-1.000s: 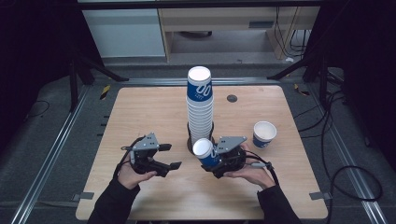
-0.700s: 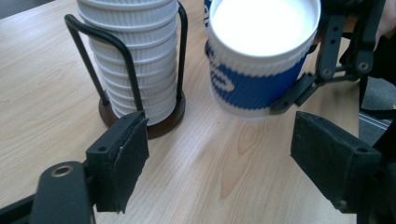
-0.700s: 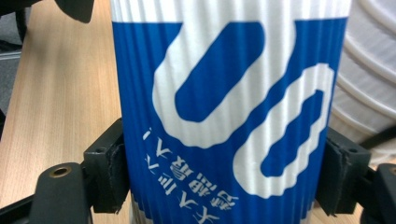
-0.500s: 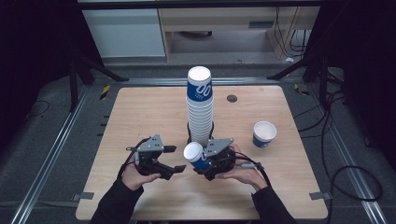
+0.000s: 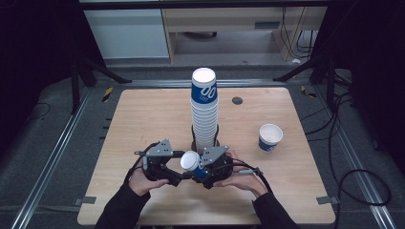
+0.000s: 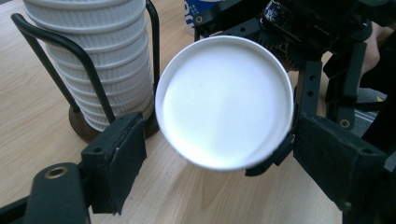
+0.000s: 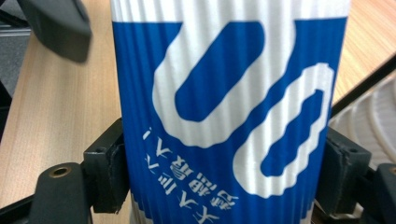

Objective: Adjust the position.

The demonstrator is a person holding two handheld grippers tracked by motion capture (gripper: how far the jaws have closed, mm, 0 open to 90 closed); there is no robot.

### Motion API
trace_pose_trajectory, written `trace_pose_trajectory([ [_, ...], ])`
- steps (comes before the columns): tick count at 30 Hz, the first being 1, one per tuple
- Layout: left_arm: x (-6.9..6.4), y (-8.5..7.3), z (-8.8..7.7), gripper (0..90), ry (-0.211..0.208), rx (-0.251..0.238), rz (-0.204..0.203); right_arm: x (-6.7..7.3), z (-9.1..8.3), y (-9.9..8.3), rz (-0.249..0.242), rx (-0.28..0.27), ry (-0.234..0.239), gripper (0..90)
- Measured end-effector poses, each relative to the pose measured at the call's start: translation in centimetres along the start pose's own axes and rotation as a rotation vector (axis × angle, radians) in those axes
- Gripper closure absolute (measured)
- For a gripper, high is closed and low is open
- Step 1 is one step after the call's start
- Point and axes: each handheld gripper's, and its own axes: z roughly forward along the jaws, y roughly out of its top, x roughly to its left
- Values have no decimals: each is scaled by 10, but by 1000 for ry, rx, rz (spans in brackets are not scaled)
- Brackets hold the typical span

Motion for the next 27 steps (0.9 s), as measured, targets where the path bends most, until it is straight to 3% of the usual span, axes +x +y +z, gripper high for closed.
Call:
trace_pose_trajectory([
  [5, -2, 1, 5, 167, -7, 16, 7, 4, 5, 2, -16, 14, 7, 210],
  [10, -3, 0, 5, 226, -6, 16, 13, 7, 7, 3, -22, 19, 15, 209],
  [20, -2, -1, 3, 263, -13, 2, -7, 6, 8, 3, -9, 16, 22, 192],
  [27, 0, 0, -2, 267, 3, -18, -8, 2, 7, 3, 30, -6, 22, 85],
])
